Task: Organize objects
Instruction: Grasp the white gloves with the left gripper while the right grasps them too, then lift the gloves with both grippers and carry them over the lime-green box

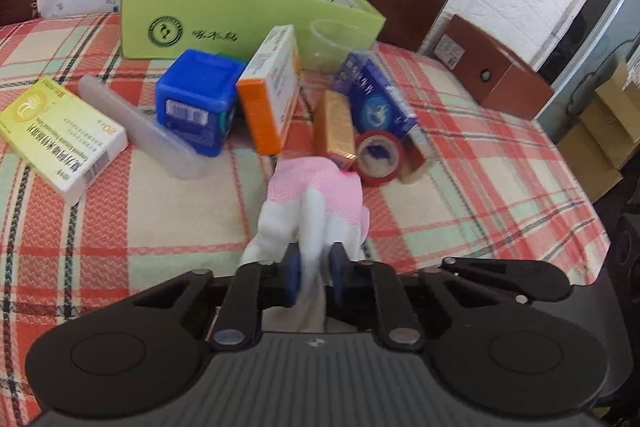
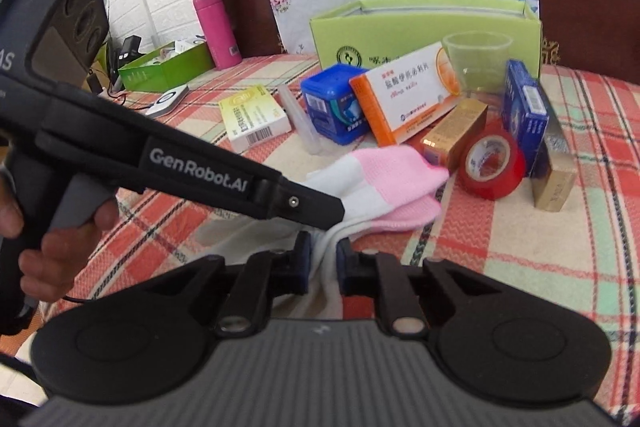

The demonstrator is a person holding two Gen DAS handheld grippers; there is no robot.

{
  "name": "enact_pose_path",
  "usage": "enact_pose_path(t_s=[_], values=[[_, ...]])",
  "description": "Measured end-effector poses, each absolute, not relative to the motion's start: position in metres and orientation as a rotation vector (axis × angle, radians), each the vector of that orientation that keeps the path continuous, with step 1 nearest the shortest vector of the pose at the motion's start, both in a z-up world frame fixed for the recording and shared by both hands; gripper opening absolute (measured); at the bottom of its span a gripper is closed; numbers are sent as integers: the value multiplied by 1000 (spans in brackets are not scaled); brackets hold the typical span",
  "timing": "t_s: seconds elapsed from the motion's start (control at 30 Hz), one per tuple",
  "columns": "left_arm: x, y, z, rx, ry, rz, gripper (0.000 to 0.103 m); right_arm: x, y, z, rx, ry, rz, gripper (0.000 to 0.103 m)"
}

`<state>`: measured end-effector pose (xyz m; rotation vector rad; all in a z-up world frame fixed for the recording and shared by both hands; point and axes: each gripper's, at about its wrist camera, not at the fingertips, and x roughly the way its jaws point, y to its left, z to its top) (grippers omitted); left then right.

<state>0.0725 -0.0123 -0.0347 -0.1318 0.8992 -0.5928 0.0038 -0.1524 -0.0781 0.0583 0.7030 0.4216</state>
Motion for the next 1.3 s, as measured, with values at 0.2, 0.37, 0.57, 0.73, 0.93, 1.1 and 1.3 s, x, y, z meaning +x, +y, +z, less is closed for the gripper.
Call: enact_pose_path(t_s=[0.2, 0.37, 0.57, 0.73, 0.93, 1.1, 1.3], values=[[73, -27, 11, -119, 758, -629, 11, 5, -166, -43, 33, 578, 398, 12], [97, -40, 55, -120, 633, -644, 11, 30, -178, -5, -6, 444, 369, 13], [142, -56, 96, -77, 515, -645, 11, 80, -189, 31, 8, 328, 328, 13], [180, -65, 120, 5, 424, -630, 11, 132, -195, 52, 65, 276, 320, 13], [234, -62, 116, -15, 417, -614, 11, 189, -200, 52, 95, 267, 334, 13], [272, -69, 95, -38, 463, -621, 11, 221, -204, 31, 50, 303, 326, 13], [312, -82, 40, -56, 601, -599, 16, 260, -214, -14, -15, 417, 235, 17]])
